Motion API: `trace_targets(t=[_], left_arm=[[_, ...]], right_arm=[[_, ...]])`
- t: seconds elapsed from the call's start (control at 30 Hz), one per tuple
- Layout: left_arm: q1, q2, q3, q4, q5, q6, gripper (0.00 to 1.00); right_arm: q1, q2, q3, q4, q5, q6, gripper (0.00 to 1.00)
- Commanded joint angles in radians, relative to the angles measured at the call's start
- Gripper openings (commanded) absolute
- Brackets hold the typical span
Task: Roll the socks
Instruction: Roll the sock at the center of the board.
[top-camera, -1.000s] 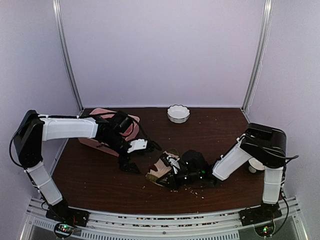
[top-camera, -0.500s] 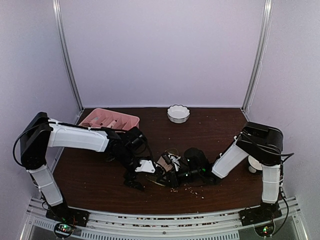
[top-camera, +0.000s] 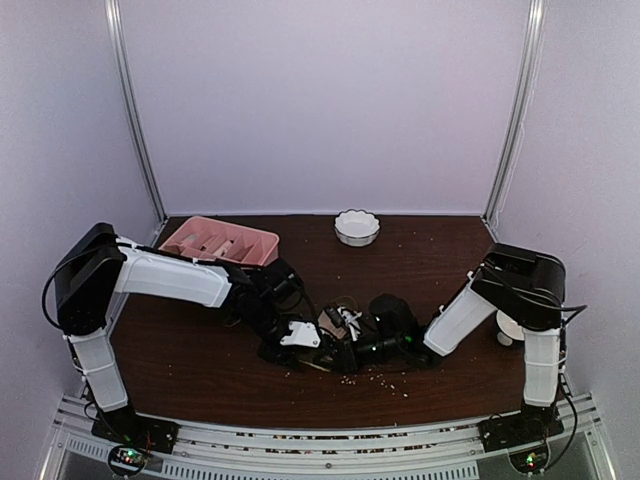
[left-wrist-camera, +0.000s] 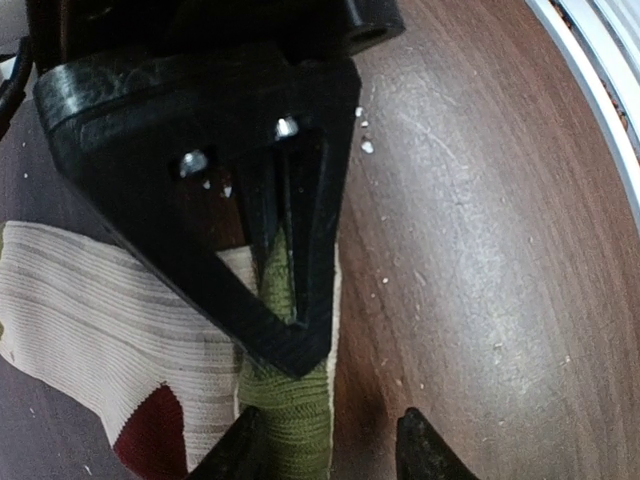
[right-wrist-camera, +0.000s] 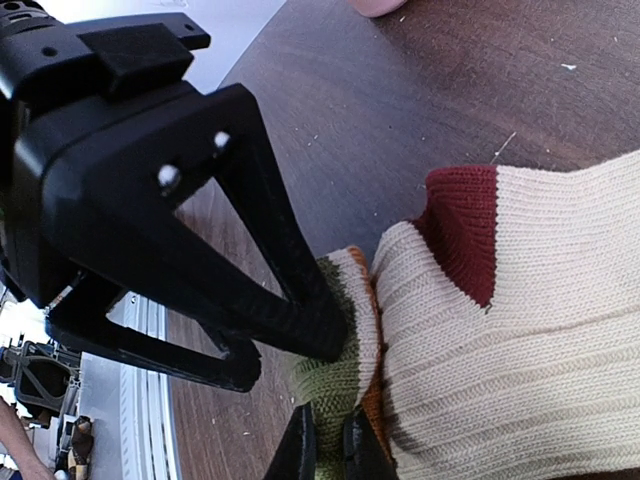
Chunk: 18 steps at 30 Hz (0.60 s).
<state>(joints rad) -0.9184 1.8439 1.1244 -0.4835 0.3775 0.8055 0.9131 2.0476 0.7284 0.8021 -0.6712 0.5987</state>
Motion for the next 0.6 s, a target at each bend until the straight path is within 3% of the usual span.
trace_targets(t=[0.0,0.17,0.57], left_arm=[[-0.005,0.025,0.039,-0.016,-0.007,-0.011,0.43],[0.001,0.076,0.093,-0.05,-0.009,-0.032,0.27],[0.031,0.188,0.193,-0.276,0.043,0.013,0.23]], right_arm=[[-0.023,0.108,-0.079,-0.283,0.048,0.022,0.0],[-0.022,0.093,-0.093,-0.274,0.043,0.023,0.0],[-0.023,0.004,-0.167,-0.184,0.093,0.025,0.11]])
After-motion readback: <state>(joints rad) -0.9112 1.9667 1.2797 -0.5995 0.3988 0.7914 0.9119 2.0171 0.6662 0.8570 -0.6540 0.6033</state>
